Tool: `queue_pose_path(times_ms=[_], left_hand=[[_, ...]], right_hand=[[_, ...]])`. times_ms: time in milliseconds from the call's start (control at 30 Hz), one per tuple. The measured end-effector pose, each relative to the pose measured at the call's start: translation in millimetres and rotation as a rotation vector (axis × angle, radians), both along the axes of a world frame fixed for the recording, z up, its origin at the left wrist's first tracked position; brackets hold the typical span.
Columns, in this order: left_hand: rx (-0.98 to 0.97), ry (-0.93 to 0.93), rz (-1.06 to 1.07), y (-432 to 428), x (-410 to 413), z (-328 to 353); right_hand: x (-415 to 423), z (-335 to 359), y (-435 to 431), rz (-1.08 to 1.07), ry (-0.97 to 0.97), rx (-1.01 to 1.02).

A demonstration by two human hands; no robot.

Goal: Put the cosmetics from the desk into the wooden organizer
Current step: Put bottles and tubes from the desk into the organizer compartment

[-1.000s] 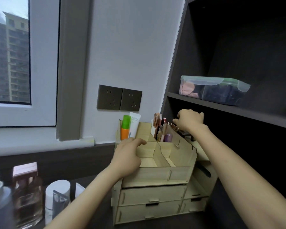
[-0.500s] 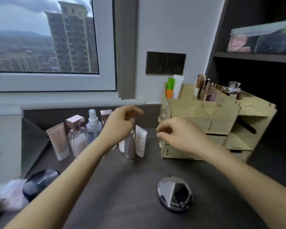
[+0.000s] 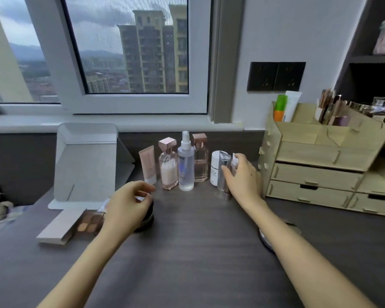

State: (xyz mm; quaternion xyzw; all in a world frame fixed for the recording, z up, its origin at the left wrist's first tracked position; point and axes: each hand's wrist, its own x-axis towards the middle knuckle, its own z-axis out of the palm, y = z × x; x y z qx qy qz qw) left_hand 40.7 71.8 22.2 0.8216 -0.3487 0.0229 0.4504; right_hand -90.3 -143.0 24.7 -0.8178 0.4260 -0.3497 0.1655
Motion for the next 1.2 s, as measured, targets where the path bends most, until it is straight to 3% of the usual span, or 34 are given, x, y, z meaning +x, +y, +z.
queue_pose_path(times_ms=[233,500,633,800,1033,1200], left_hand=[[-0.048,-0.118,-0.213,-81,-27,28],[0.281,-0.335,-0.392,-178,-25,44],[0.449,-0.42,-0.471,-192,-25,52],[0.509,-0.418,-0.469,-194,-18,59],[0.151,-0.283,-0.414,-191,-17,113],[-0.175,-0.183,-0.426,-202,-24,169]], right_hand=[[11,5,-21,-0.025,0.017,-0.044],[-38,30,-36,0.095,-0.25,0.085],[-83,95,-43,0.066,-0.425,0.008],[-110,141,-86,-0.034,-0.514,-0.072],[-108,167,-134,-0.177,-0.54,-0.221],[-88,170,-177,-0.263,-0.423,-0.248]])
